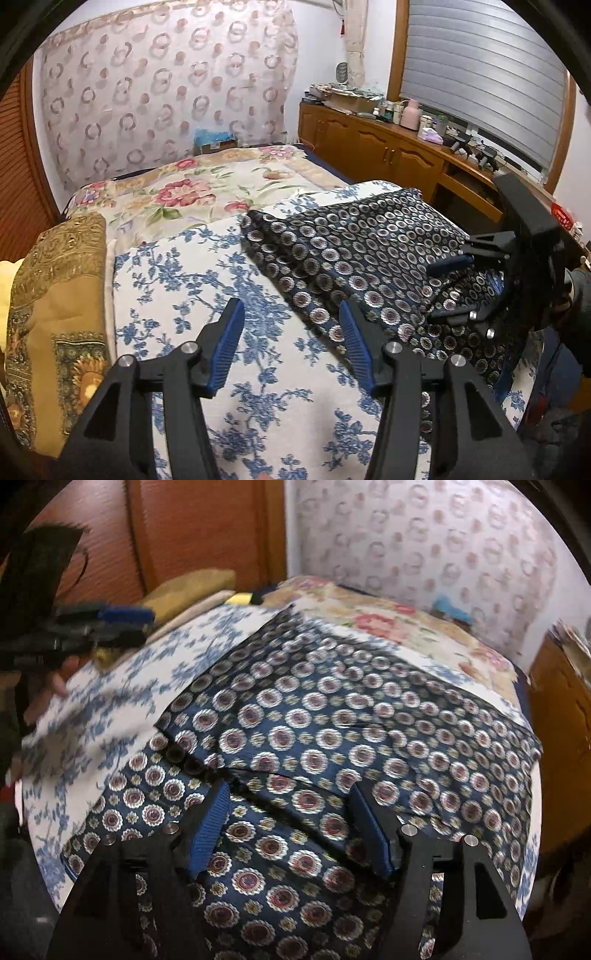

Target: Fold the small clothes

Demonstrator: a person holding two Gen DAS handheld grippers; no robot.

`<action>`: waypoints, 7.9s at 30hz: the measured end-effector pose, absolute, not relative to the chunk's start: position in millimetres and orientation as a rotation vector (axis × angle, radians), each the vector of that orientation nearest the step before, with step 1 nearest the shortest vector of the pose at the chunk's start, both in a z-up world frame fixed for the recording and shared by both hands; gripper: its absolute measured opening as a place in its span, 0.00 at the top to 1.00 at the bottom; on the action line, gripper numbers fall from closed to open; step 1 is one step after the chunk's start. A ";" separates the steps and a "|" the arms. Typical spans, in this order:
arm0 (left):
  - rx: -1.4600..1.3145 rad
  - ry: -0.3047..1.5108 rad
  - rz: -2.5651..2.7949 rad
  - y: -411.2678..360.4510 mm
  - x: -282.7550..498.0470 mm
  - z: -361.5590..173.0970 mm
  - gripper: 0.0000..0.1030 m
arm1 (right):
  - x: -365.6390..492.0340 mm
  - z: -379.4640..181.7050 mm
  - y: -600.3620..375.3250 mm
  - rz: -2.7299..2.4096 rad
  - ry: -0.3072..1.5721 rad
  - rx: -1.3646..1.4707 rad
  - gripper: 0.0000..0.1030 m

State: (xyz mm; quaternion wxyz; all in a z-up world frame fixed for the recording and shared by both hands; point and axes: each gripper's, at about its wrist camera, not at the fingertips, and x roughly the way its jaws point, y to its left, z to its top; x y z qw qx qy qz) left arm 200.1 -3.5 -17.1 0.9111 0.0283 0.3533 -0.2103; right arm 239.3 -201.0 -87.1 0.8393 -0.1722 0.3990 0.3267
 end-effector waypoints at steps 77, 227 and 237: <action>0.062 0.872 -0.544 -77.2 242.9 -56.2 0.49 | 243.6 -45.0 -347.1 0.264 0.838 -0.174 0.41; -0.007 0.723 -0.447 -89.7 240.7 2.9 1.00 | 262.9 -19.4 -309.0 0.434 0.660 -0.297 0.97; -0.014 0.779 -0.431 -89.1 296.0 -15.0 1.00 | 344.8 -48.4 -308.7 0.475 0.778 -0.280 0.98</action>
